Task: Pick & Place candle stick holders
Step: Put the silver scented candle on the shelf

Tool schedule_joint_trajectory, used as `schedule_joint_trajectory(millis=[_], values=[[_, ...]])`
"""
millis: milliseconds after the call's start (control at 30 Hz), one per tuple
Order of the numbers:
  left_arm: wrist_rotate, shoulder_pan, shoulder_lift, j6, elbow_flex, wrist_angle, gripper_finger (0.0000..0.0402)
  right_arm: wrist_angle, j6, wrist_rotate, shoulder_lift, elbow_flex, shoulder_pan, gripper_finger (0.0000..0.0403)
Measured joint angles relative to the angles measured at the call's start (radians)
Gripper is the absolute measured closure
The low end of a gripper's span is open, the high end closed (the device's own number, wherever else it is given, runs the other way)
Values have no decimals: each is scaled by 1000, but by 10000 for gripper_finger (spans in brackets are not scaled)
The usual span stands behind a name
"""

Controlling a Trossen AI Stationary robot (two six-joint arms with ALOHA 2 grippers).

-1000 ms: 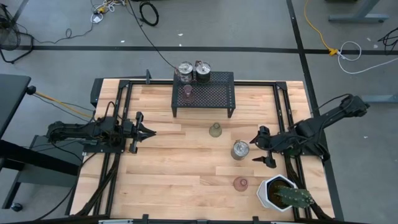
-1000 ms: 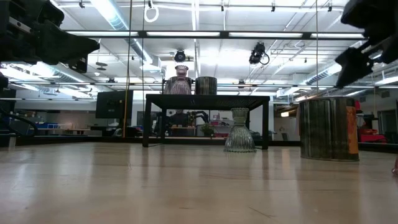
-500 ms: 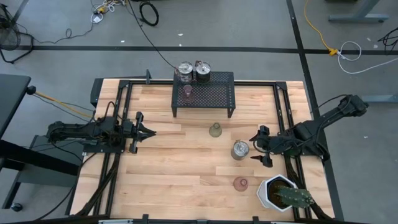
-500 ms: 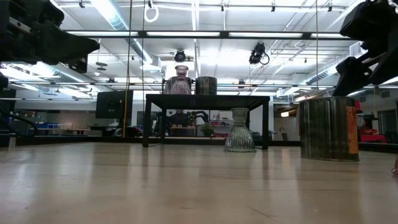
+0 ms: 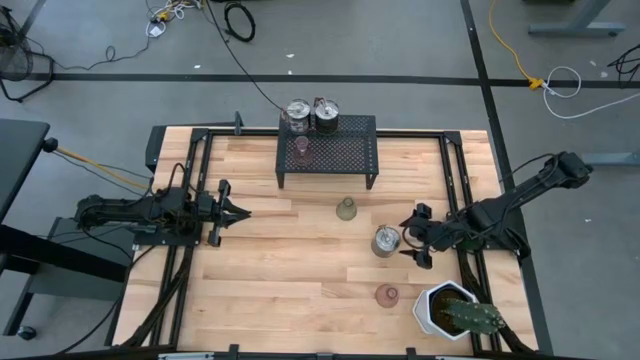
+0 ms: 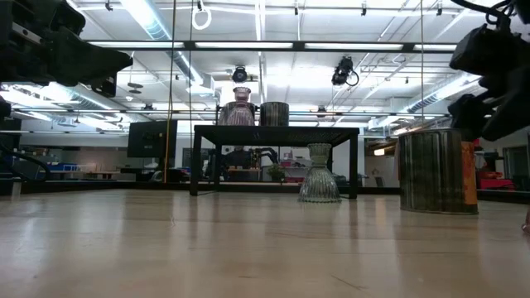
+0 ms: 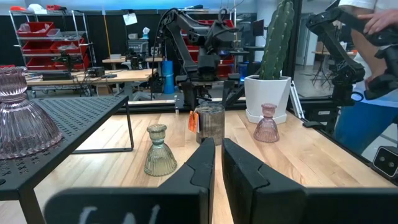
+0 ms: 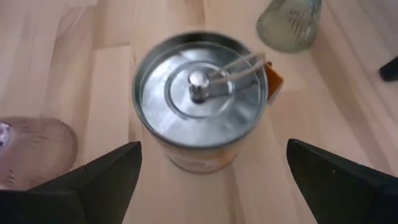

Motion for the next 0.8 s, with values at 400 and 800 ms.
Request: schedule_joint_trajectory(millis=[400, 800], values=[[0, 0, 0, 0, 0, 0, 367, 145, 6, -11, 0, -86, 0, 3], [0, 0, 0, 0, 0, 0, 367, 286, -1, -8, 0, -153, 0, 3]])
